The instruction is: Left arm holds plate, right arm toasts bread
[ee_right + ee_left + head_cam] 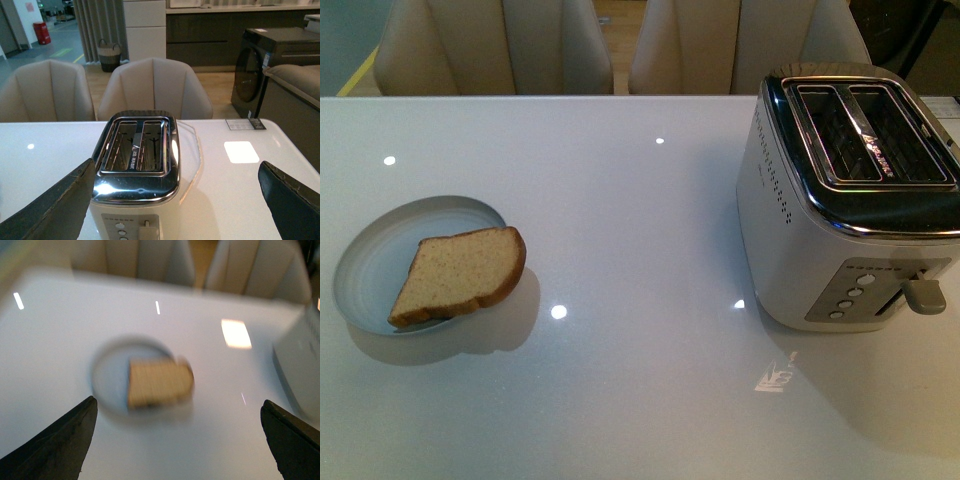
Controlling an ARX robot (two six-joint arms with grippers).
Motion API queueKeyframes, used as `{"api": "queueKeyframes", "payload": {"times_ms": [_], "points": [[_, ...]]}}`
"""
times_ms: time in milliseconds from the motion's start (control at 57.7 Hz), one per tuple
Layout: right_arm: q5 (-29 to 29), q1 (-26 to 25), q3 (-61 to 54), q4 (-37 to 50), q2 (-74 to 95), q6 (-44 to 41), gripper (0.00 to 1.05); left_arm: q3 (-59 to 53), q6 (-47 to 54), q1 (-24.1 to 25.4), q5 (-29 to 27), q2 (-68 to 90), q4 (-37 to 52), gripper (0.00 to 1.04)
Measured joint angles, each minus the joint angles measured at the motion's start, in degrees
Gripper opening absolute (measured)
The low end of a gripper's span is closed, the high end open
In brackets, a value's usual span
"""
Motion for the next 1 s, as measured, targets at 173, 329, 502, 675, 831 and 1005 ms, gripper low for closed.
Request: {"api": "queueKeyframes", "payload": {"times_ms": [173,329,502,675,831,1005], "points": [[0.0,0.0,0.0,0.0,0.0,0.0,0.96,3.0,1.6,4.6,4.4,7.3,2.9,0.97],[0.0,0.0,0.0,0.0,0.0,0.0,0.96,5.8,8.9,10.2,6.8,21.0,14.8,0.97],[0.0,0.0,0.0,0.0,0.0,0.0,0.96,9.4,16.9,12.0,3.5,43.1,35.5,0.97],[0.0,0.0,0.0,0.0,0.0,0.0,0.96,15.0,18.8,13.1,2.3,66.0,51.3,0.97],[0.0,0.0,0.0,0.0,0.0,0.0,0.96,18.1,20.6,13.1,2.9,78.3,54.8,0.97],[0.0,0.0,0.0,0.0,0.0,0.0,0.96,21.7,21.8,13.0,2.6,87.7,56.8,0.97]]}}
